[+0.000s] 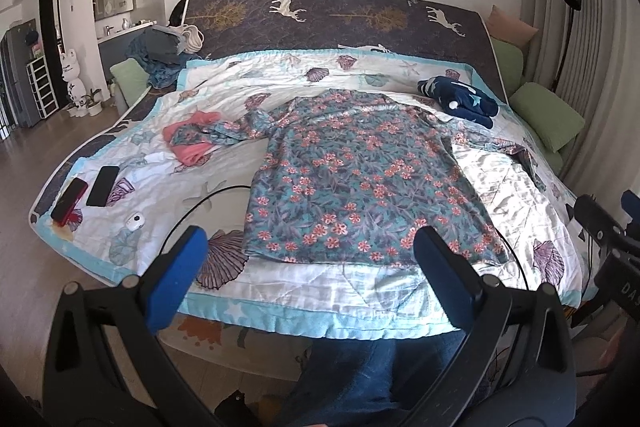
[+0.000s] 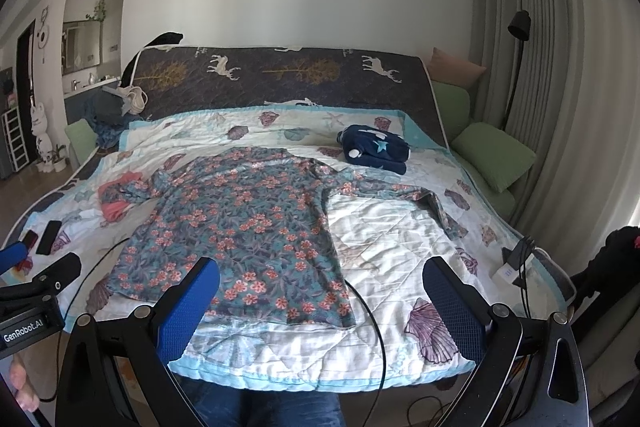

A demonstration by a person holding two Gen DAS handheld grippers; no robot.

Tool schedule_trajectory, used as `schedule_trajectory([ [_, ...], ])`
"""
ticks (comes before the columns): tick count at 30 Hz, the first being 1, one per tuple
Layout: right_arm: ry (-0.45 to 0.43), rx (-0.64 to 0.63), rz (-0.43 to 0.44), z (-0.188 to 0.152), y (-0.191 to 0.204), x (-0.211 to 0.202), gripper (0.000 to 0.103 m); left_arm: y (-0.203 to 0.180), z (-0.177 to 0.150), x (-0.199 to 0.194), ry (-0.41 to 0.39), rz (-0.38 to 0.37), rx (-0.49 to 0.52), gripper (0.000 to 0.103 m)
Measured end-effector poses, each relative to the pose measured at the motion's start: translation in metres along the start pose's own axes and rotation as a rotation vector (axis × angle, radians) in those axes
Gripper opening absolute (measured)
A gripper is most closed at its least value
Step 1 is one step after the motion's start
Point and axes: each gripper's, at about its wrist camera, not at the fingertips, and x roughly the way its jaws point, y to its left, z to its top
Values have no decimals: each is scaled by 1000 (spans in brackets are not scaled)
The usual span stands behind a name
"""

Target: Fold small clothes

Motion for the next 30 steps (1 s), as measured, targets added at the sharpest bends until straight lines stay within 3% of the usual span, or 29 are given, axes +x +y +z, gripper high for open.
schedule_trajectory([
  [30,14,-16,29,-9,-4,3,103,-2,-7,-4,-12,-18,-30,102],
])
